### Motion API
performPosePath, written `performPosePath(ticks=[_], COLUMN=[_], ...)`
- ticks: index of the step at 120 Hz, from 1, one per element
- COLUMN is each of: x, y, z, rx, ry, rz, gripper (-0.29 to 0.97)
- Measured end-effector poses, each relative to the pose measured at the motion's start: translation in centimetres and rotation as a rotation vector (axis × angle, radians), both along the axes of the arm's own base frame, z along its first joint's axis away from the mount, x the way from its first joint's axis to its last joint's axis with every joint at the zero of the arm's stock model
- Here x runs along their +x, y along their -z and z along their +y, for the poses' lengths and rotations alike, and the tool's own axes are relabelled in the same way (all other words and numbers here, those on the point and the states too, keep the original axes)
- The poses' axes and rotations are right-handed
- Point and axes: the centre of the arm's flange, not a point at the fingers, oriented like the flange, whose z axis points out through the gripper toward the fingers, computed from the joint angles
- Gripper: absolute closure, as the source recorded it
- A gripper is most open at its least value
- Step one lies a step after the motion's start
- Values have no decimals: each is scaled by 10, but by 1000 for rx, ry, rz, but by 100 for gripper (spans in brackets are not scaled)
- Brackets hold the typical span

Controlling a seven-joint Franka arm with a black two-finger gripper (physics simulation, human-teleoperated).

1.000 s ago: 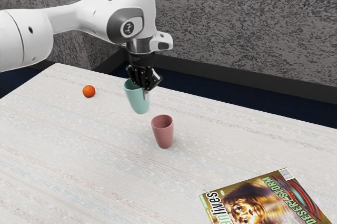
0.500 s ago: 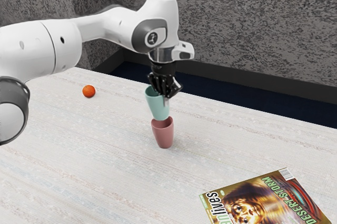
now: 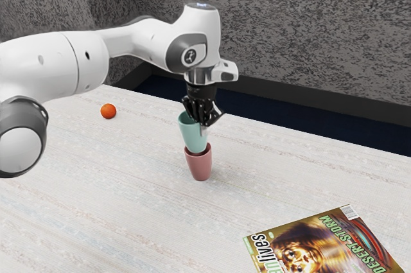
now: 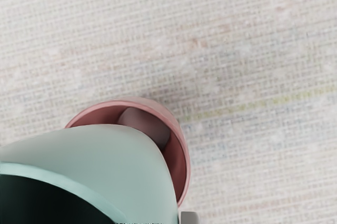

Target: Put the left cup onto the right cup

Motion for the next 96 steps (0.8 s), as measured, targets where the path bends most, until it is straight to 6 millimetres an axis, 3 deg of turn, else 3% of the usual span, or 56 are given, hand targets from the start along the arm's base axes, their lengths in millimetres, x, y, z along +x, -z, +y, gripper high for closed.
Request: performPosePath(ticks=[37, 50, 68, 96], x=[7, 9, 10, -1], y=[30, 38, 32, -2], z=[-1, -1, -2, -2], rx=[3, 6, -2, -12], ry=[0, 3, 3, 4], rz=[6, 3, -22, -66], gripper=[77, 57, 29, 10])
